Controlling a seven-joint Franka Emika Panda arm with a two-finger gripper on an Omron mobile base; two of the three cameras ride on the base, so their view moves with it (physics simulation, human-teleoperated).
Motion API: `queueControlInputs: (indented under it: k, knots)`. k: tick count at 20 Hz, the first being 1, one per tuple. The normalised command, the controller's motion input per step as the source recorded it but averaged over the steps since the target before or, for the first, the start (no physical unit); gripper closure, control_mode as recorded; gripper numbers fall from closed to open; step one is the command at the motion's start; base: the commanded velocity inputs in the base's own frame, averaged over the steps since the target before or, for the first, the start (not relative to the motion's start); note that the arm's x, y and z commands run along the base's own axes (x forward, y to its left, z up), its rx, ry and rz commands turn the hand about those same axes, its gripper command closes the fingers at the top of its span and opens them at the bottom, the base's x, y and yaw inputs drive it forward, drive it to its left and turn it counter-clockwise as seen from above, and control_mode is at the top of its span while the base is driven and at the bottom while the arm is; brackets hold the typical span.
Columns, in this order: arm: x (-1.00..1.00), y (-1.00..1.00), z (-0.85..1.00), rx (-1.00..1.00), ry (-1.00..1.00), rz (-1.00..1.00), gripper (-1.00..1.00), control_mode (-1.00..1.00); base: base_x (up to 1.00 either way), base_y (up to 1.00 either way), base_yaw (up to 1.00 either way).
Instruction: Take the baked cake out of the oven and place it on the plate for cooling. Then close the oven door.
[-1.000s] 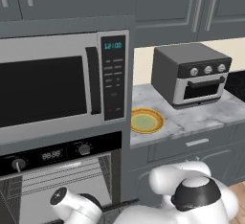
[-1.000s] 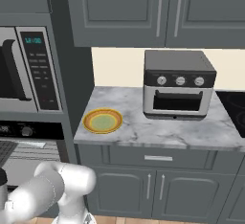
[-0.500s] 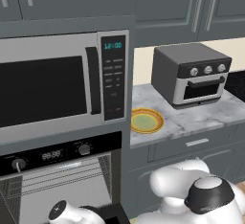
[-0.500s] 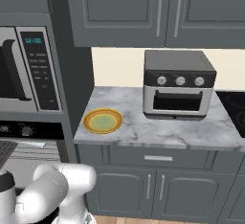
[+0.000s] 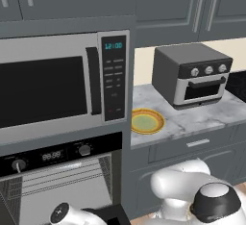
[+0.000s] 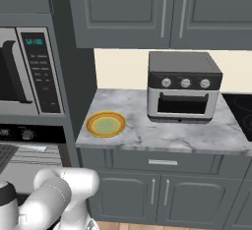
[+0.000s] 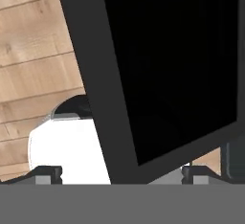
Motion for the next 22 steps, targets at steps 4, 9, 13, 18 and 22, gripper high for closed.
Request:
queueControlInputs:
  k: [4,9,13,18,22]
  knots:
    - [0.15,0.25,-0.25,0.0,-0.34,0.06,-1.0,-1.0,0.0,0.0,0.0]
    - [0.34,0.16,-0.09,0.0,-0.29,0.07,-1.0,-1.0,0.0,0.0,0.0]
    - [0.4,0.14,-0.01,0.0,-0.2,0.01,-1.0,-1.0,0.0,0.0,0.0]
    - [0.39,0.13,-0.08,0.0,-0.33,0.0,-1.0,-1.0,0.0,0.0,0.0]
    - [0.31,0.11,-0.18,0.0,-0.32,0.0,-1.0,-1.0,0.0,0.0,0.0]
